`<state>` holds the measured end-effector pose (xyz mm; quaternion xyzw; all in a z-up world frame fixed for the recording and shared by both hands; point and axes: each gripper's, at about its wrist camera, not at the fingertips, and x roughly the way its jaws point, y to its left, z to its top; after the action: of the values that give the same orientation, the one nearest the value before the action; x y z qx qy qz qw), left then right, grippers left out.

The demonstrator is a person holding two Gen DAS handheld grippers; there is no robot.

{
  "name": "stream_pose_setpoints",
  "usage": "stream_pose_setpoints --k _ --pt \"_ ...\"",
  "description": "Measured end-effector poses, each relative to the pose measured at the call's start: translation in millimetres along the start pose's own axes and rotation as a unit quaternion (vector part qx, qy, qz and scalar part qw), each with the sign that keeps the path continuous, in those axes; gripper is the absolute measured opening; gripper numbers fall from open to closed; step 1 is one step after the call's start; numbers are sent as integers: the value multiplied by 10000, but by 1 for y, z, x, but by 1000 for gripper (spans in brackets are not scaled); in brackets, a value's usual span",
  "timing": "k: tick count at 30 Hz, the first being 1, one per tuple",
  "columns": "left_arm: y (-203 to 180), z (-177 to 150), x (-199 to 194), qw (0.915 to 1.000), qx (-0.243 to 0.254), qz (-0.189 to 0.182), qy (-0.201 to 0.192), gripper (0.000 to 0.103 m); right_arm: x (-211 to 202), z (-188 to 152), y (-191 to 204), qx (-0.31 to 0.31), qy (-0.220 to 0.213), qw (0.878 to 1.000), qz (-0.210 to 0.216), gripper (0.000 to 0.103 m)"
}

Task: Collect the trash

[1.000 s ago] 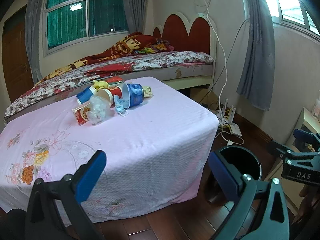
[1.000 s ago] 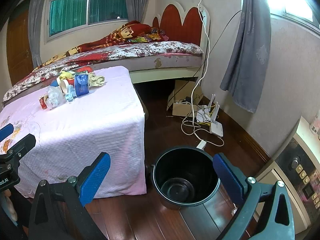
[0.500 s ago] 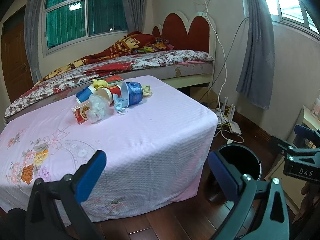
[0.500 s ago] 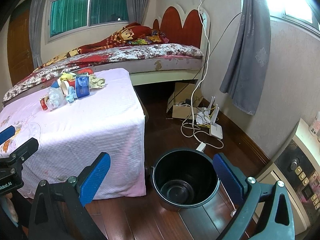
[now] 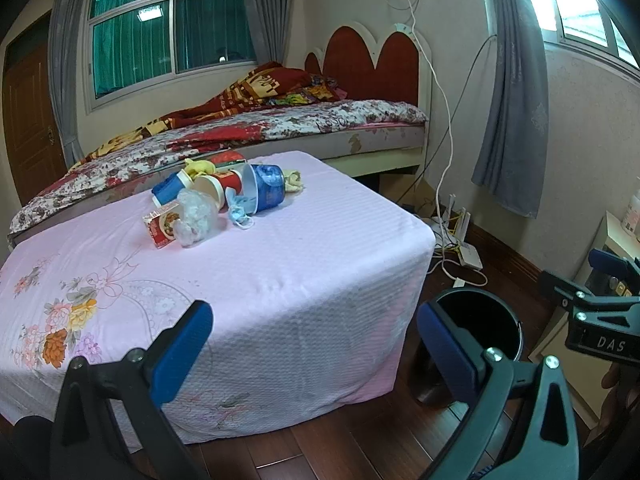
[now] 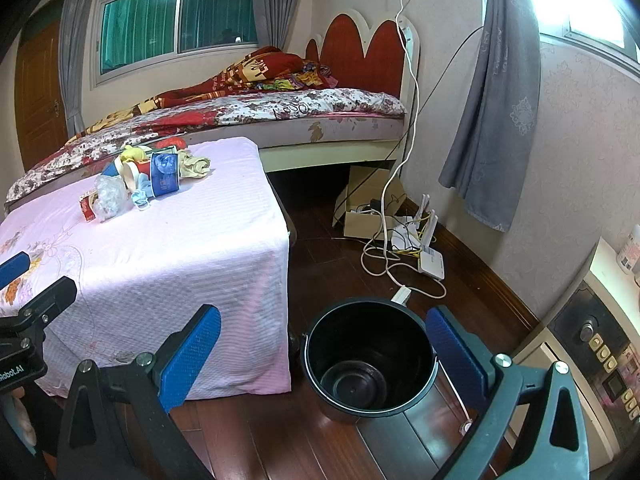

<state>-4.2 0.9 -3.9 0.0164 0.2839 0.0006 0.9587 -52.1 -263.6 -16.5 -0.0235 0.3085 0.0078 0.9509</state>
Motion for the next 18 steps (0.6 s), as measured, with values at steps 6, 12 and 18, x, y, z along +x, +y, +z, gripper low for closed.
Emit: stream_pose_setpoints --k 6,12,18 --pt "0 0 1 10000 7 2 2 102 0 0 0 1 -4 10000 -3 103" --pt "-1 0 1 10000 5 -17 3 102 0 -1 0 -4 -4 10000 -5 103" --pt "-2 0 1 10000 13 2 -2 102 0 0 1 -3 -4 10000 -8 103"
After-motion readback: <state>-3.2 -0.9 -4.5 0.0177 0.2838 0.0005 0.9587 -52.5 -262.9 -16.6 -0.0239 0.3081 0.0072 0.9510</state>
